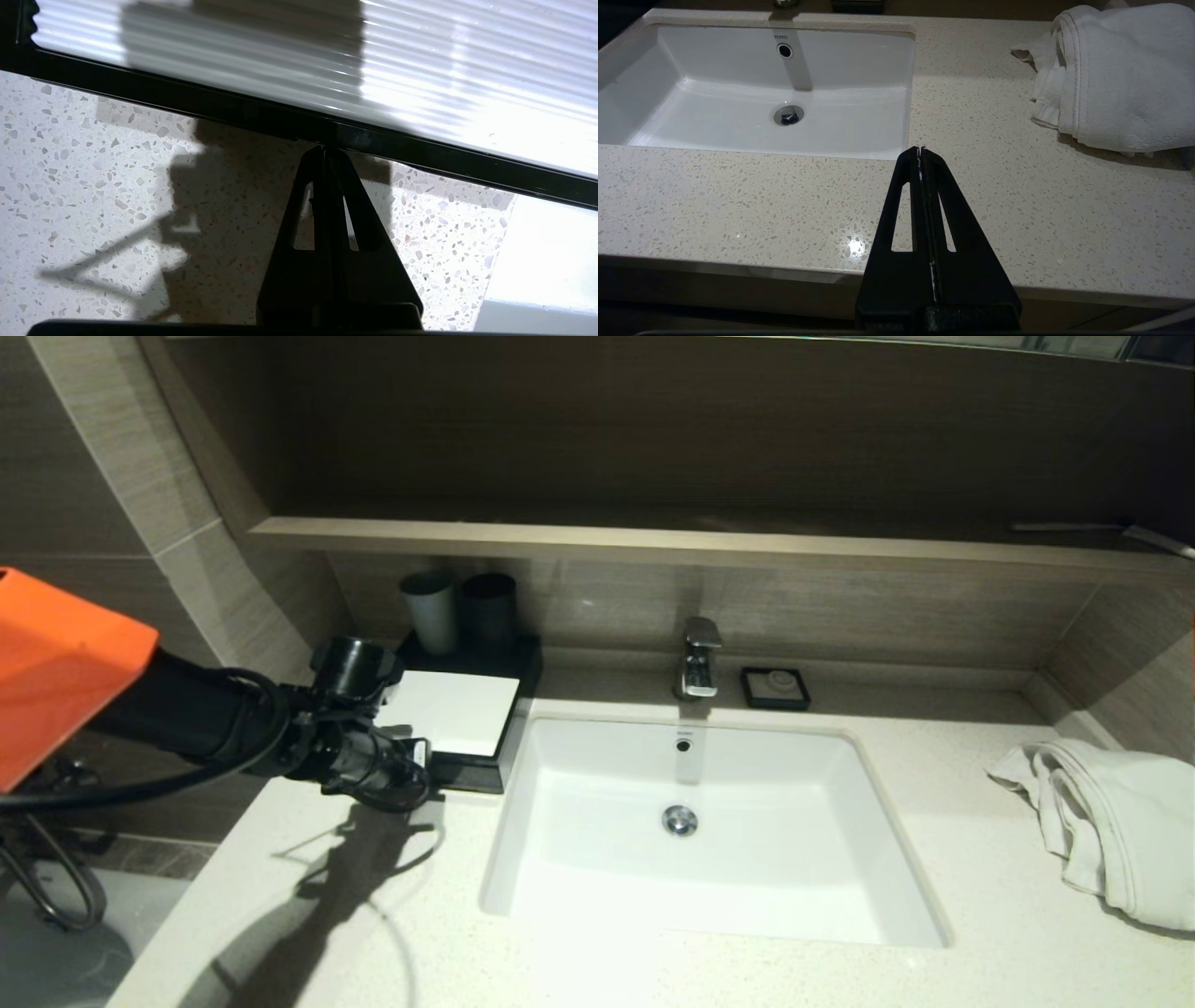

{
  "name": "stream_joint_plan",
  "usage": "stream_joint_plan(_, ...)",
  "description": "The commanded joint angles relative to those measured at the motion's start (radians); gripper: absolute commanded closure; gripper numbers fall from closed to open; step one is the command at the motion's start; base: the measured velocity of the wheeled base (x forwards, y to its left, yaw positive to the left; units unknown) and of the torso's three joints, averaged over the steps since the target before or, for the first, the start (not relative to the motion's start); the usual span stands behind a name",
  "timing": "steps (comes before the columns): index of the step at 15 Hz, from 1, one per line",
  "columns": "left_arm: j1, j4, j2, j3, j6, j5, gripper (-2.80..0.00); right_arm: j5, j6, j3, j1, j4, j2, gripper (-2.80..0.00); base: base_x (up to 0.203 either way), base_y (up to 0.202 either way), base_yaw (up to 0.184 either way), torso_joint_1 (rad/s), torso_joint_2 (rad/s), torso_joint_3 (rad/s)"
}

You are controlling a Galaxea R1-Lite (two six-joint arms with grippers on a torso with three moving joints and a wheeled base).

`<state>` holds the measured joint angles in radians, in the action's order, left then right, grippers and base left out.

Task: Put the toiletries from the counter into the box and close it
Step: Close the drawer

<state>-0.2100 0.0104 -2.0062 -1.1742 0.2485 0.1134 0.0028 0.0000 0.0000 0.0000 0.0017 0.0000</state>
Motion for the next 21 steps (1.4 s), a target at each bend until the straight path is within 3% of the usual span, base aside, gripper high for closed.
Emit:
stream_joint_plan(1,0.001,0.002,-0.002,-0.002,0.0,0.003,0.0,0.0,0.0,0.0,0.0,0.0,0.0,0.0,0.0,0.0,0.0,0.0,0.0,0.0)
stream_joint_plan(10,0.001,0.024,0.029,0.023,0.0,0.002,0.0,0.0,0.0,0.0,0.0,0.0,0.0,0.0,0.0,0.0,0.0,0.0,0.0,0.0)
stream_joint_plan(16,0.0,0.0,0.272,0.185,-0.005,0.002,0.0,0.0,0.0,0.0,0.0,0.0,0.0,0.0,0.0,0.0,0.0,0.0,0.0,0.0)
stream_joint_plan(21,0.001,-0.083,0.586,0.303,-0.009,0.0,0.0,0.0,0.0,0.0,0.0,0.0,0.0,0.0,0.0,0.0,0.0,0.0,0.0,0.0)
